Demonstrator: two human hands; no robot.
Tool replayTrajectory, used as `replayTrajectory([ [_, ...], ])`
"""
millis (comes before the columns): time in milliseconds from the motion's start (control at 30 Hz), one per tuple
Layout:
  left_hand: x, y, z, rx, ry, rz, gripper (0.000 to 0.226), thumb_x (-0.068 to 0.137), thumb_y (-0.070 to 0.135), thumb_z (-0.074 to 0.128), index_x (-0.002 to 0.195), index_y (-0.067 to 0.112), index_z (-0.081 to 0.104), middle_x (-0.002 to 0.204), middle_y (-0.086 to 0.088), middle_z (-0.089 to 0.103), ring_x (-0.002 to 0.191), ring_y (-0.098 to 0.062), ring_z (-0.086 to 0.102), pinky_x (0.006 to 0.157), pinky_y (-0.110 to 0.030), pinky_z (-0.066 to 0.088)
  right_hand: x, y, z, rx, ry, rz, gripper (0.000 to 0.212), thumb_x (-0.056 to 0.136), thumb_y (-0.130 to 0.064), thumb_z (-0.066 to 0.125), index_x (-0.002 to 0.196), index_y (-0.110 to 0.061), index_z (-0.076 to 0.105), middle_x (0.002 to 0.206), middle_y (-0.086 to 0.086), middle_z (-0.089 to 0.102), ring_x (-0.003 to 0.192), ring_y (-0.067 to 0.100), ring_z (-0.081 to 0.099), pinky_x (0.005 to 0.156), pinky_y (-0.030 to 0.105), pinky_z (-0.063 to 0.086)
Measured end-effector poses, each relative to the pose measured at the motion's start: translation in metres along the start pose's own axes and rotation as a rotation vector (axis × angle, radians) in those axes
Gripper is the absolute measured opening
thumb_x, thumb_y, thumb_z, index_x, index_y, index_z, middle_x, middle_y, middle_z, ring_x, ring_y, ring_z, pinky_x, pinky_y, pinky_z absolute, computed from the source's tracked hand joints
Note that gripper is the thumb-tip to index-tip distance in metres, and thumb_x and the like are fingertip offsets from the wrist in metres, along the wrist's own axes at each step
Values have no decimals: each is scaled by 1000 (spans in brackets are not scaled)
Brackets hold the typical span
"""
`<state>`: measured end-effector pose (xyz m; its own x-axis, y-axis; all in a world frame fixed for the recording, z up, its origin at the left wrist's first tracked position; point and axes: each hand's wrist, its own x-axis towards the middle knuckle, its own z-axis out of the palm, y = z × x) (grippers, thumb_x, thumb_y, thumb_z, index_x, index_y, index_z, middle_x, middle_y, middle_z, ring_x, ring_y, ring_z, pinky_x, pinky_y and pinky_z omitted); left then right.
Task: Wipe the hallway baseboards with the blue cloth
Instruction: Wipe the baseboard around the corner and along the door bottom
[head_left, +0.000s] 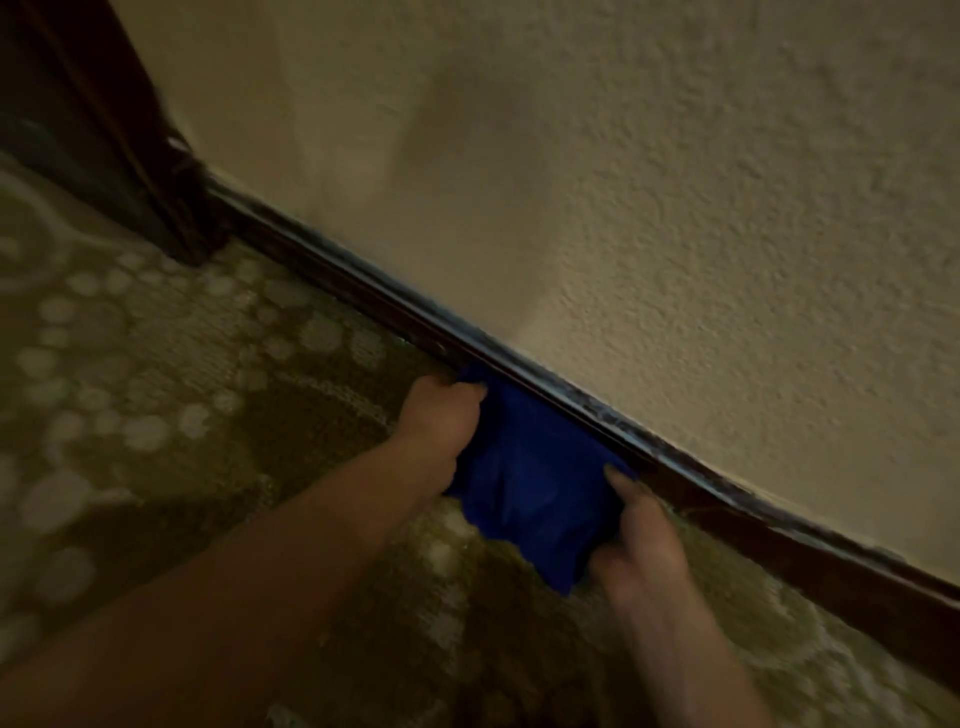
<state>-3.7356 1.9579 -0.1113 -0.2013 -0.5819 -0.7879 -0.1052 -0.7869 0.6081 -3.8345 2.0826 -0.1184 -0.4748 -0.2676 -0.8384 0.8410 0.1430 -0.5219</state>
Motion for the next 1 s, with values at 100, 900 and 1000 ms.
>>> replayTrajectory([
  [100, 2, 18, -11, -74, 49, 30, 37, 99, 18, 55, 133, 4, 52, 129, -14, 58, 105, -28, 58, 93, -38, 49, -19, -13, 26, -4, -111, 67, 23, 101, -16, 48, 114, -7, 65, 98, 13, 74, 78, 27, 69, 57, 39, 53],
  [900, 26, 36, -54, -33, 221, 82, 35, 97, 27, 58, 128, 11, 59, 111, -12, 67, 87, -31, 66, 53, -30, 53, 11, 20, 71, 90, -289, 233, 35, 95, -13, 62, 130, -13, 59, 127, 16, 62, 102, 33, 64, 71, 41, 55],
  [1000, 28, 52, -65, -102, 264, 152, 30, 96, 28, 56, 120, 11, 63, 106, -11, 69, 87, -29, 67, 61, -33, 55, 13, 23, 86, 162, -445, 236, 32, 97, -13, 57, 129, -11, 59, 129, 19, 62, 112, 31, 64, 86, 41, 56],
])
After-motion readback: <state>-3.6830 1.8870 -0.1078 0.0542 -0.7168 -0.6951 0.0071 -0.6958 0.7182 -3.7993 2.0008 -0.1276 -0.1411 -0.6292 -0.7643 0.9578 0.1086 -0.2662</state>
